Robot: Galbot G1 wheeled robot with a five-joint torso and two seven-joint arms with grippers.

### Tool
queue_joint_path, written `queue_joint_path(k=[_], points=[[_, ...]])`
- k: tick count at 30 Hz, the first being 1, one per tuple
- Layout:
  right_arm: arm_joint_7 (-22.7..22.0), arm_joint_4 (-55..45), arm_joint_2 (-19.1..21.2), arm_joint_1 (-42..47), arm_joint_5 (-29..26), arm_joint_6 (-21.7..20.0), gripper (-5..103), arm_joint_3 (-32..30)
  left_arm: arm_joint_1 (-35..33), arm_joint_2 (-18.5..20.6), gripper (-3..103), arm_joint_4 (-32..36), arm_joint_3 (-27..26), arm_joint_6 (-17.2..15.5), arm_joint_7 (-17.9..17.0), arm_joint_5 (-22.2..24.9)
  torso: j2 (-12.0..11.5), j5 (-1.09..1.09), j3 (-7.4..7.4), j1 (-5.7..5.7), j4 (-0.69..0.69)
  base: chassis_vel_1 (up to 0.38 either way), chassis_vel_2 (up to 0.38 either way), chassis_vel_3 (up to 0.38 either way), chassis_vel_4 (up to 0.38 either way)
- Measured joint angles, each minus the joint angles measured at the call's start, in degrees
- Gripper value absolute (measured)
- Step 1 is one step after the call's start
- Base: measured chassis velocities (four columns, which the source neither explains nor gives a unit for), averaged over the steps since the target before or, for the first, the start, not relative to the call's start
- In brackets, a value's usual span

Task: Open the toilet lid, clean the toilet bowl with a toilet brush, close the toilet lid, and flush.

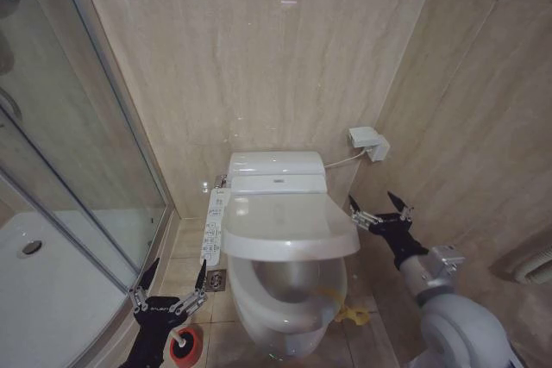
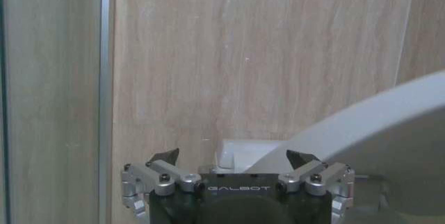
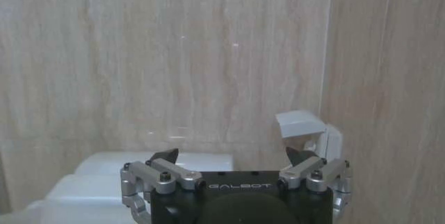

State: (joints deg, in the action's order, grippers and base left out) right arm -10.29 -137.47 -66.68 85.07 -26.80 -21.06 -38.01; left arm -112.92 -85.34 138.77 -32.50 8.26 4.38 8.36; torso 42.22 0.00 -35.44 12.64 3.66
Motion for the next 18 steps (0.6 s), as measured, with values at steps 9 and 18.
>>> queue_joint_path(k=[9, 18], points=[[-0.57, -6.12, -3.49, 6.55, -4.08, -0.85, 100, -1.34, 0.00, 0.00, 100, 0.00, 0.00, 0.00, 0.00, 0.00, 0.00, 0.00, 0.00, 0.00, 0.02, 0.000, 0.000, 0.000, 0.000], [3.74, -4.44, -6.83, 9.74, 5.53, 6.78, 100, -2.58, 0.00, 0.00, 100, 0.00, -0.01, 0.00, 0.00, 0.00, -0.01, 0.00, -0.01, 0.01, 0.00, 0.000, 0.000, 0.000, 0.000]])
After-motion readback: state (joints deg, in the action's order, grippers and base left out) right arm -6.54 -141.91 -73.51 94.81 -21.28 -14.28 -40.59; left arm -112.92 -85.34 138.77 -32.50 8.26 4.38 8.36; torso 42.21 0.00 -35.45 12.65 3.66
